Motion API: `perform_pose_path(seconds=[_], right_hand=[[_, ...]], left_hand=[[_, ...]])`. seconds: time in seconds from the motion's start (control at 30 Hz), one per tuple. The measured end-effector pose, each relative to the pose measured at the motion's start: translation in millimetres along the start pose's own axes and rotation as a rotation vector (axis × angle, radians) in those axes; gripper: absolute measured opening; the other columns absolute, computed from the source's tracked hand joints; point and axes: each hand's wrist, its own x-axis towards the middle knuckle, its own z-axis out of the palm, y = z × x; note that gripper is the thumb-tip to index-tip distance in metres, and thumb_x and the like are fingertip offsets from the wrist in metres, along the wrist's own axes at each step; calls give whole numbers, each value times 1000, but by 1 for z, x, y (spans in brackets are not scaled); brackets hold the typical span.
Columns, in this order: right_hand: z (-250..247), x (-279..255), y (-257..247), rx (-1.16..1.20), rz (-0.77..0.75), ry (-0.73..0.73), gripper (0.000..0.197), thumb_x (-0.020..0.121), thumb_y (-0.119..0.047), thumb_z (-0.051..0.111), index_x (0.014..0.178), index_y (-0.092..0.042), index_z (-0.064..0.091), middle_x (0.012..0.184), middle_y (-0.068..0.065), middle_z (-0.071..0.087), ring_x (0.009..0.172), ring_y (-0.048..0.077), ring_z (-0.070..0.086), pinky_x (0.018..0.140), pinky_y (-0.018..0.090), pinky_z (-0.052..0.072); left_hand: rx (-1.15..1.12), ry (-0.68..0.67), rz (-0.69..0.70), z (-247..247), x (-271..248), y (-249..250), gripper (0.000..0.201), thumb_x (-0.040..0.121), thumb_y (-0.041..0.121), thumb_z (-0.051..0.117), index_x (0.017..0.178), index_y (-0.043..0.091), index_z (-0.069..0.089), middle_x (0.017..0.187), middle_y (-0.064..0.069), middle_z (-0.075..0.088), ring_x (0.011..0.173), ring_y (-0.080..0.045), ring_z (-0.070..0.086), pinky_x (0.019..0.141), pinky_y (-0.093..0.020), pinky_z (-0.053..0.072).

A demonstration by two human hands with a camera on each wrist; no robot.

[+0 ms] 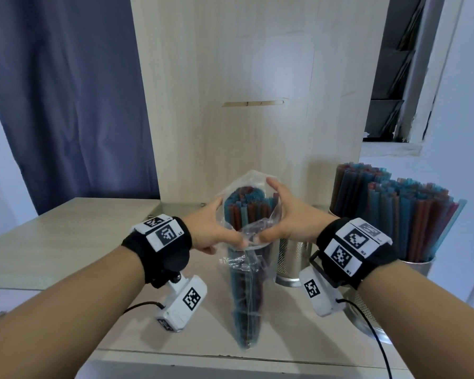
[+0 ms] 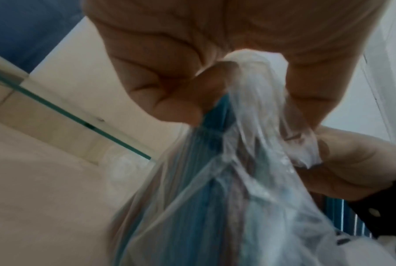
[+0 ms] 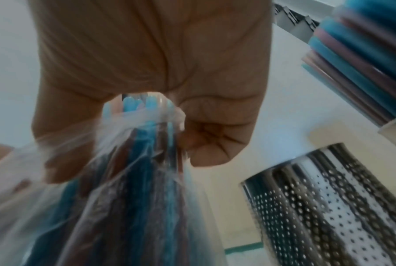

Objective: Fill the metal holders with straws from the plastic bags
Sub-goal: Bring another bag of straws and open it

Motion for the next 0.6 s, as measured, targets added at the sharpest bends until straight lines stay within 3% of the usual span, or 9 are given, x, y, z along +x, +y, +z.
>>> perform_pose_path(seconds=[0.07, 0.13, 0.23, 0.3, 0.37, 0.47, 0.5, 0.57, 0.6], right_hand=[[0, 2, -1, -24, -21, -19, 130, 70, -1, 84, 157, -20, -10, 138, -2, 42, 117, 12, 44, 108, 31, 34], [2, 7, 2, -39, -48, -22, 132, 68, -2, 86, 157, -20, -10, 142, -3, 41, 122, 10, 42, 107, 27, 34], [6, 11, 8, -38, -122, -20, 136, 65, -2, 88, 156, -28, -10, 136, -12, 43, 125, 8, 48, 102, 20, 42], [7, 11, 11, -18, -196, 15, 140, 64, -1, 88, 154, -36, -13, 136, -13, 43, 124, 6, 49, 99, 17, 46], [7, 11, 12, -16, -247, 59, 144, 62, -3, 90, 153, -38, -16, 146, -15, 30, 134, 7, 39, 107, 21, 37], [10, 14, 16, -61, -242, 59, 145, 60, -13, 94, 154, -38, -13, 147, -17, 29, 133, 3, 34, 109, 20, 29], [11, 17, 19, -65, -231, 26, 141, 59, -15, 94, 155, -37, -7, 149, -14, 34, 132, 5, 39, 111, 24, 30], [13, 22, 25, -86, -197, -54, 119, 59, -18, 95, 153, -28, 22, 138, -11, 54, 122, 4, 54, 112, 30, 39], [13, 24, 27, -100, -176, -99, 104, 61, -18, 95, 147, -24, 36, 128, -11, 62, 115, 1, 59, 106, 26, 45]], left_hand=[[1, -13, 80, 1, 6, -7, 118, 44, 33, 86, 144, 37, 25, 123, 1, 60, 111, -21, 60, 86, -40, 55], [-58, -12, 139, 4, 8, -10, 130, 40, 28, 85, 149, 31, 15, 128, 0, 56, 118, -20, 57, 101, -44, 49], [-198, 4, 251, 9, 9, -17, 142, 41, 21, 84, 151, 30, -6, 134, 1, 48, 119, -14, 57, 97, -32, 51], [-189, 47, 355, 10, 12, -23, 145, 46, 19, 87, 150, 39, -12, 140, 1, 43, 127, -14, 52, 103, -40, 48], [-106, 97, 428, 4, 12, -26, 146, 50, 24, 92, 146, 51, -14, 148, 1, 37, 134, -16, 45, 108, -50, 42], [11, 154, 451, -2, 15, -30, 149, 46, 32, 97, 146, 53, -11, 149, 6, 36, 135, -11, 43, 110, -46, 40], [-1, 140, 453, -3, 17, -33, 149, 44, 32, 98, 148, 50, -7, 146, 8, 41, 133, -9, 45, 109, -44, 41], [-3, 91, 465, -1, 19, -36, 138, 45, 31, 98, 150, 38, 9, 136, 10, 52, 127, -8, 52, 106, -43, 45], [24, 62, 468, -1, 19, -38, 126, 47, 31, 98, 148, 30, 22, 131, 10, 57, 123, -8, 55, 103, -41, 48]])
